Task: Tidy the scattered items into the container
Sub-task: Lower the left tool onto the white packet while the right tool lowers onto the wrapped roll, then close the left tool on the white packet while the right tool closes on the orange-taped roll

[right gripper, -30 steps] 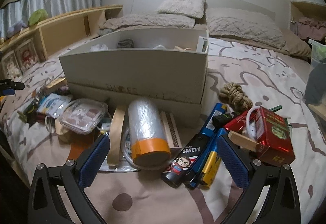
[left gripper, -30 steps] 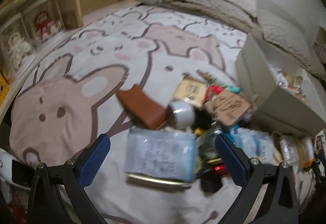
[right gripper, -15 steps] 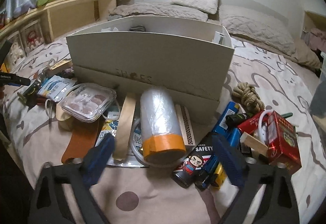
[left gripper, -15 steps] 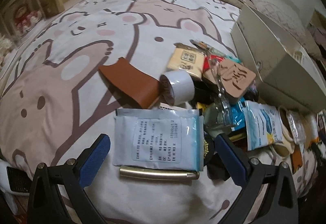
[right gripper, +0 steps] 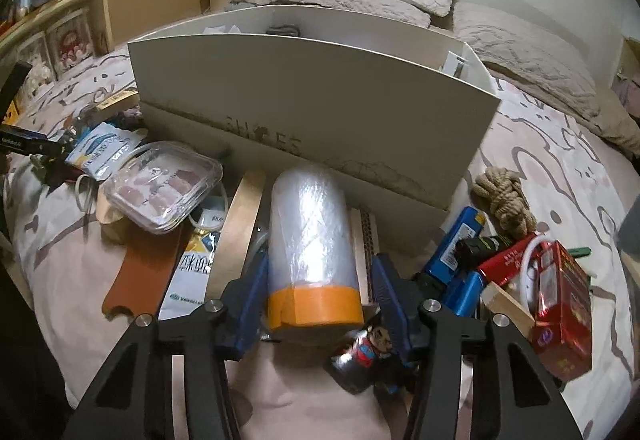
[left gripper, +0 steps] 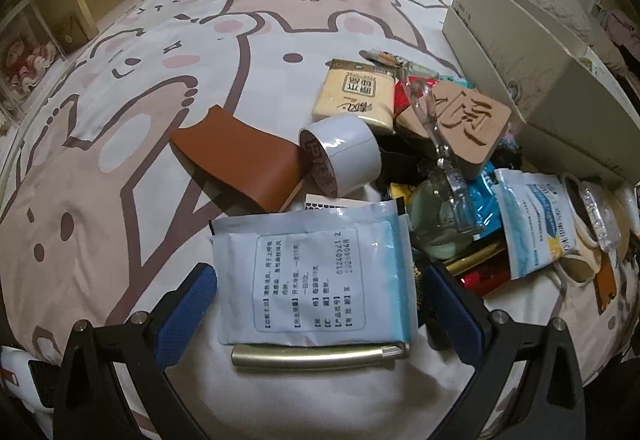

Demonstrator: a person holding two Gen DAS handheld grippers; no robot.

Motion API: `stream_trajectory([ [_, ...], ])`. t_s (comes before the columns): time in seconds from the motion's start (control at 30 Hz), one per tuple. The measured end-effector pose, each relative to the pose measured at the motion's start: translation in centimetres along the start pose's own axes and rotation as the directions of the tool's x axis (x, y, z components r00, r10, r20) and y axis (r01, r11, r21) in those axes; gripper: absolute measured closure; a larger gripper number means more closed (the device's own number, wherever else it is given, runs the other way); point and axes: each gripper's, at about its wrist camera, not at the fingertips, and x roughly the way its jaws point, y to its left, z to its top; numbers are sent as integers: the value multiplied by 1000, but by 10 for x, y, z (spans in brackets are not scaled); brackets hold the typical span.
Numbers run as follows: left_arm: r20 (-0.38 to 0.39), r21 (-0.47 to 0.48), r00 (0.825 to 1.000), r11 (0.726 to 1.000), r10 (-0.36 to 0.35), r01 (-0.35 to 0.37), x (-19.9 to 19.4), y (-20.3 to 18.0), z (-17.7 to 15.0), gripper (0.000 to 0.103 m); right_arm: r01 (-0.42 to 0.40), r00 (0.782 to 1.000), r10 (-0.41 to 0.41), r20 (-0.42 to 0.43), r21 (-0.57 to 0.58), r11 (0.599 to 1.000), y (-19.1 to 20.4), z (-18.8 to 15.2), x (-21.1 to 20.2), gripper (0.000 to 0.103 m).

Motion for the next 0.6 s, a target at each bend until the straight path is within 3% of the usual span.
stream_trajectory([
  [0.2,-6,-36,1000,999,-18,18,4,6,3,0,1,1000,-1,7,-4,1000,2,7,5,51],
  [0.37,-23,-122,998,991,-63,60,9,19,3,0,-9,1000,9,29,-9,1000,3,8,4,59],
  [0.6,-27,-134,997,989,-69,65,11,24,5,0,-47,998,45,42,67,997,-6,5,-4,61],
])
